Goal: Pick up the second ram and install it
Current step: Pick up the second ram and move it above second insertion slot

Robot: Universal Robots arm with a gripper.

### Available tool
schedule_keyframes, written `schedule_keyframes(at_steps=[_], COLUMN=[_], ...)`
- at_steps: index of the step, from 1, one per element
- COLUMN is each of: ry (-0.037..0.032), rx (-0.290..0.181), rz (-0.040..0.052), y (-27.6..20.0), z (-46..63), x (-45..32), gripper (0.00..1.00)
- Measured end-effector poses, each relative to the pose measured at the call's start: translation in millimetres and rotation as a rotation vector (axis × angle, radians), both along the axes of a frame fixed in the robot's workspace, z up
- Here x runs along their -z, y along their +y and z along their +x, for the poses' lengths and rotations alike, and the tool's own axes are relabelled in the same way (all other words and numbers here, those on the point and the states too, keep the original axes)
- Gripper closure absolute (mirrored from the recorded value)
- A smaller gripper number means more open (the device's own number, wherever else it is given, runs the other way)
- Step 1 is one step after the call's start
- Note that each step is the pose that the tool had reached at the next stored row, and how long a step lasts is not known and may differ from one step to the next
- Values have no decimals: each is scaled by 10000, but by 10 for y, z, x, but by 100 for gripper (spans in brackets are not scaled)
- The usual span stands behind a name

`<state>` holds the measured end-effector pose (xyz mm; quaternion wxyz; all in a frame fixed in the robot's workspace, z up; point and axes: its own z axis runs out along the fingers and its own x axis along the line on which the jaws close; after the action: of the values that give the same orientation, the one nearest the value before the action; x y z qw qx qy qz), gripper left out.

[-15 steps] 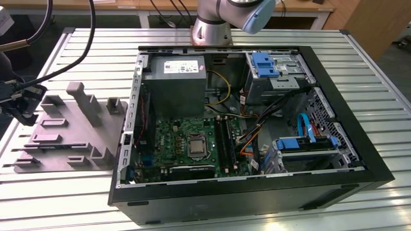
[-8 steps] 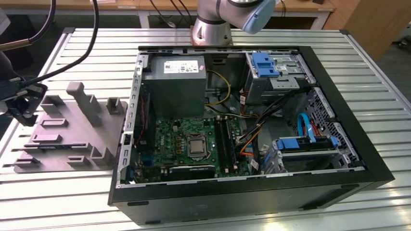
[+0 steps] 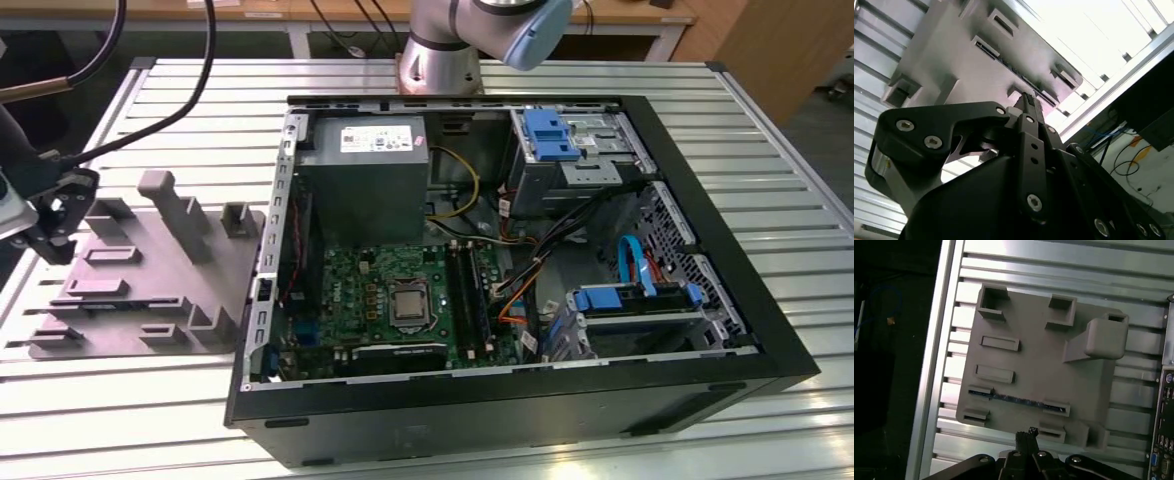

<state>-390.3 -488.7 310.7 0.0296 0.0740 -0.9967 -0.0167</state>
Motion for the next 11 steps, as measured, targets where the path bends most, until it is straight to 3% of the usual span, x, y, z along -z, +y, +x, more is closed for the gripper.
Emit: schedule_keyframes(at_steps=[11], ry=[-89], rx=[-1995], rz=[0], y=[0], z=[0], x=[25], gripper=[90])
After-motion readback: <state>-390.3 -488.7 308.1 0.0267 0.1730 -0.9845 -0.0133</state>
